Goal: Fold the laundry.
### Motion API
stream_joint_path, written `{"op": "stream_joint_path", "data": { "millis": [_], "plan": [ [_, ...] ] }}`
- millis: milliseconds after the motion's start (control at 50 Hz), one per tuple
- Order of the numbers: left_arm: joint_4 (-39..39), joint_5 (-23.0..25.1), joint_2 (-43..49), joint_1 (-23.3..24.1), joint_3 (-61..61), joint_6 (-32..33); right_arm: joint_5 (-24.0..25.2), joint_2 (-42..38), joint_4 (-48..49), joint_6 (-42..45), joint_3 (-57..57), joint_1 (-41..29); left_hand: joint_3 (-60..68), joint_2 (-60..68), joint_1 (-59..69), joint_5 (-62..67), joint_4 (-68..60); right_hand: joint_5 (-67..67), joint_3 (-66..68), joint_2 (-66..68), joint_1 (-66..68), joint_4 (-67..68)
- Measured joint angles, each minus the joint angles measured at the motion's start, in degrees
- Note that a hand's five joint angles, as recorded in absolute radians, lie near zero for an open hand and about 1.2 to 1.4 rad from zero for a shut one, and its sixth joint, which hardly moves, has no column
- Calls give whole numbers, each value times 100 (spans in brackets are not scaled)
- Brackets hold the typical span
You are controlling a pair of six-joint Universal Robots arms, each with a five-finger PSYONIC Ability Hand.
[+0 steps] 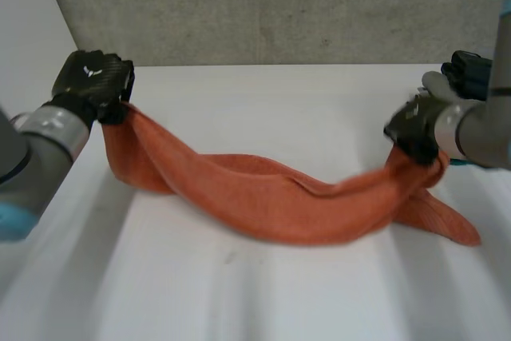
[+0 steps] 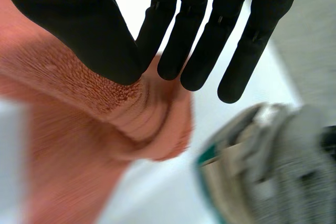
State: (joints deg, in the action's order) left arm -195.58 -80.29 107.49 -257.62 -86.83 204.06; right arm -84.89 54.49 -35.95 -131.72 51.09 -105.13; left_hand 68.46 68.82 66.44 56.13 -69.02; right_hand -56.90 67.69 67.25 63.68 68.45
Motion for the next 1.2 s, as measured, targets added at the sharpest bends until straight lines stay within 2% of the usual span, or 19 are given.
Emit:
{"op": "stream_joint_path", "data": {
  "millis": [100,200,280,320,380,560,580,640,680,700,860,1020,1200],
  "plan": [
    [-57,-346,905,41,1619,225,-121,-616,842,-721,-1759,-63,1,0,0,0,0,-42,1,0,73,6],
    [-525,-773,1308,70,3220,-151,-242,-902,2118,-1607,-3239,-127,1,0,0,0,-1,-89,22,0,86,14],
    [-1396,-986,1324,40,3864,-682,-387,-750,3199,-2200,-3526,-137,2,0,0,0,-1,-92,25,0,86,15],
    [-1891,-1039,1271,13,4007,-932,-441,-563,3677,-2403,-3361,-137,2,0,0,0,-1,-95,25,0,86,15],
    [-2175,-1048,1197,-8,4006,-1090,-451,-301,4023,-2516,-2964,-139,2,0,0,0,-1,-95,25,0,86,15],
    [-1753,-898,970,-59,3069,-1210,-177,180,3990,-2522,-1402,-141,2,0,0,0,-1,-71,4,-12,86,-27],
    [-1639,-782,838,-62,2704,-1215,-25,171,3849,-2514,-1155,-144,2,0,0,0,-1,1181,-1374,-1392,-1220,-1420],
    [-1542,-499,552,-51,2150,-1238,291,80,3616,-2503,-901,-149,2,1,0,0,-1,3678,-3763,-3872,-3673,-3699],
    [-1517,-247,295,-29,1797,-1261,616,-90,3434,-2499,-825,-152,2,2,0,0,-1,5134,-5158,-5234,-4930,-5231],
    [-1513,-131,169,-15,1656,-1273,724,-159,3383,-2498,-830,-154,2,3,0,0,-1,5366,-5449,-5434,-5064,-5506],
    [-1518,571,-1038,240,813,-1322,1541,-888,3272,-2499,-1419,-200,2,3,0,0,-2,5445,-5576,-5501,-5073,-5654],
    [-1544,1125,-2494,592,-77,-1332,1971,-1712,3286,-2506,-2302,-616,3,3,0,0,-2,5445,-5576,-5501,-5073,-5654],
    [-1563,1367,-3770,681,-864,-1484,2365,-2835,3274,-2500,-2662,-1504,3,3,0,0,-1,5445,-5576,-5501,-5073,-5654]
  ]
}}
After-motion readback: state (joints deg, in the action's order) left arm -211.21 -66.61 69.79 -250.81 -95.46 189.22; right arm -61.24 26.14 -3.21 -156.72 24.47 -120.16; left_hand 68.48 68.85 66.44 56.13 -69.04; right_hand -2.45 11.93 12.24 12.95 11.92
